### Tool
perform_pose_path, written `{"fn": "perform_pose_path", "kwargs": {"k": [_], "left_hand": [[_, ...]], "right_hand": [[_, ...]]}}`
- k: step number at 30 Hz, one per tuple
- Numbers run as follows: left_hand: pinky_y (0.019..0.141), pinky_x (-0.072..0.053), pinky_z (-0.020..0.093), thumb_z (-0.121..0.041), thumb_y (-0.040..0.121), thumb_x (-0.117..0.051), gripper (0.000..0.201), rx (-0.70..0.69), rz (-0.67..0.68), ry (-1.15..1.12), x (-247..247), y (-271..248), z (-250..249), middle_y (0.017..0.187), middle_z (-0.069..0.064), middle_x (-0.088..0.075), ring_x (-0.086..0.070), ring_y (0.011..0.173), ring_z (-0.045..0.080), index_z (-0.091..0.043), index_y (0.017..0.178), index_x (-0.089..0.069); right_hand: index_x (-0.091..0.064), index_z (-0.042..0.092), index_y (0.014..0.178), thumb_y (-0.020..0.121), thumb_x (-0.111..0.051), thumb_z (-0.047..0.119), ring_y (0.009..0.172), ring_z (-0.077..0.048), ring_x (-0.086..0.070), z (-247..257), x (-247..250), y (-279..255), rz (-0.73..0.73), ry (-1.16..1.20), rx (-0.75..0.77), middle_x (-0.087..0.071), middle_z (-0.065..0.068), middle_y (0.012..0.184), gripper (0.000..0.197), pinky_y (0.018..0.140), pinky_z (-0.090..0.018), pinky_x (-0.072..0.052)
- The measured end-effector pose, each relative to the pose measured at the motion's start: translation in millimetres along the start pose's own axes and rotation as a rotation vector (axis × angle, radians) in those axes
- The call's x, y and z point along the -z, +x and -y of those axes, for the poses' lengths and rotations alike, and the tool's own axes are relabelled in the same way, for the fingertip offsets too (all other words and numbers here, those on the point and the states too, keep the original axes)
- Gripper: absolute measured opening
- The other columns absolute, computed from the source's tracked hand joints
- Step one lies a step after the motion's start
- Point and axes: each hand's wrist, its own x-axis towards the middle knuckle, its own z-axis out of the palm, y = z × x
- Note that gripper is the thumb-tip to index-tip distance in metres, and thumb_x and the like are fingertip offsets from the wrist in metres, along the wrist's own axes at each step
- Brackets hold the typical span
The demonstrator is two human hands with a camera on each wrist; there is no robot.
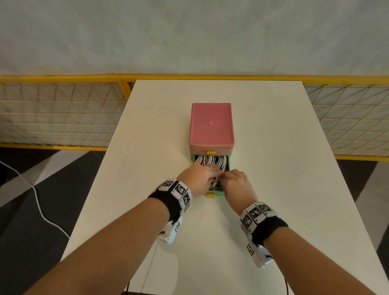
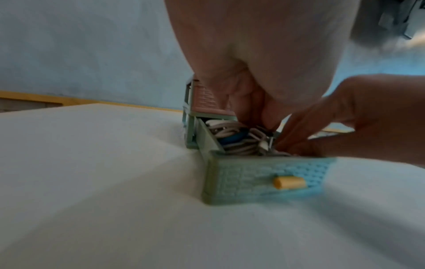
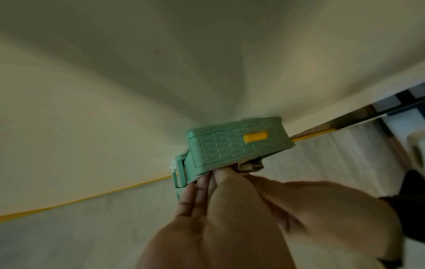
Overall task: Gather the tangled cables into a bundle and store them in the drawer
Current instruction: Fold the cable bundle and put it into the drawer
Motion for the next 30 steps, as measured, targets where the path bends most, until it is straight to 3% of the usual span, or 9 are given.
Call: {"fn": "perform_pose_path", "kwargs": {"k": [4,7,11,14,17,19,24,27,30], "left_hand": [[0.117,0.010,0.052,-0.006,0.100,-0.035,0.061,-0.001,0.162,0.303,-9.3,2.4,6.3,0.163,-0.001,-0.013,-0.007,0.150,0.010,-0.026,0.155,-0.017],[0.119,0.009,0.049,-0.014,0.102,-0.039,0.051,-0.002,0.112,0.303,-16.1,8.3,5.4,0.161,-0.004,-0.024,-0.014,0.150,0.011,-0.033,0.149,-0.034],[0.116,-0.027,0.042,-0.023,0.098,-0.052,0.035,0.131,-0.053,-0.075,-25.0,12.5,-1.6,0.150,0.007,-0.045,-0.033,0.143,0.030,-0.025,0.133,-0.059],[0.095,-0.048,0.043,-0.018,0.089,-0.062,0.022,0.073,-0.241,-0.328,-23.0,1.5,4.8,0.111,0.012,-0.072,-0.064,0.109,0.029,-0.011,0.104,-0.076],[0.091,-0.051,0.038,-0.013,0.090,-0.062,0.019,0.046,-0.369,-0.311,-26.3,-13.9,12.0,0.106,0.010,-0.073,-0.067,0.099,0.026,-0.004,0.096,-0.077],[0.088,-0.052,0.039,-0.011,0.094,-0.056,0.022,0.036,-0.338,-0.245,-29.9,-18.8,8.3,0.110,0.011,-0.069,-0.066,0.097,0.028,0.000,0.101,-0.074],[0.067,-0.046,0.043,-0.004,0.092,-0.051,0.010,0.041,-0.253,-0.119,-14.5,-18.0,-5.5,0.104,0.012,-0.055,-0.058,0.074,0.035,-0.003,0.098,-0.058],[0.064,-0.040,0.036,0.000,0.085,-0.055,0.021,0.094,-0.150,-0.059,-9.2,-18.6,-8.0,0.115,0.008,-0.050,-0.059,0.079,0.035,-0.007,0.105,-0.052],[0.061,-0.042,0.042,0.005,0.083,-0.052,0.018,0.118,-0.271,-0.248,-8.3,-20.0,-8.8,0.100,0.009,-0.048,-0.055,0.072,0.037,-0.009,0.093,-0.047]], "right_hand": [[-0.068,0.004,0.088,0.077,-0.067,0.000,0.067,-0.028,-0.063,-1.6,0.8,-7.1,-0.074,0.298,-0.035,-0.066,-0.010,0.089,0.012,0.065,-0.032,-0.052],[-0.060,0.001,0.116,0.082,-0.064,0.001,0.079,-0.031,-0.066,-0.7,1.9,-11.4,-0.094,0.334,-0.062,-0.058,-0.015,0.118,0.034,0.072,-0.031,-0.054],[-0.019,0.005,0.148,0.097,-0.042,0.007,0.138,-0.026,-0.033,3.9,1.1,-11.9,0.076,0.329,0.001,-0.023,-0.012,0.155,0.056,0.111,-0.030,-0.028],[-0.017,-0.003,0.146,0.098,-0.037,0.010,0.141,-0.028,-0.027,7.8,-0.5,-11.5,0.130,0.230,0.019,-0.021,-0.019,0.154,0.054,0.114,-0.031,-0.017],[-0.050,-0.010,0.127,0.087,-0.061,0.018,0.119,-0.035,-0.056,8.4,-7.2,-7.7,0.162,0.102,0.044,-0.055,-0.027,0.129,0.049,0.094,-0.047,-0.049],[-0.055,-0.009,0.122,0.086,-0.061,0.019,0.117,-0.035,-0.057,9.1,-8.9,-5.9,0.193,0.038,0.065,-0.059,-0.026,0.123,0.046,0.087,-0.049,-0.054],[-0.003,-0.004,0.147,0.098,-0.039,0.020,0.146,-0.029,-0.010,11.0,0.0,-5.7,0.301,0.054,0.082,-0.010,-0.021,0.156,0.066,0.119,-0.041,-0.010],[0.006,0.001,0.148,0.098,-0.038,0.012,0.147,-0.024,-0.007,13.4,3.8,0.8,0.298,0.088,0.029,-0.004,-0.016,0.158,0.067,0.119,-0.036,-0.007],[0.006,0.001,0.148,0.100,-0.036,0.012,0.147,-0.027,-0.003,16.9,4.5,5.6,0.391,-0.012,0.015,-0.002,-0.020,0.157,0.065,0.118,-0.038,-0.006]]}}
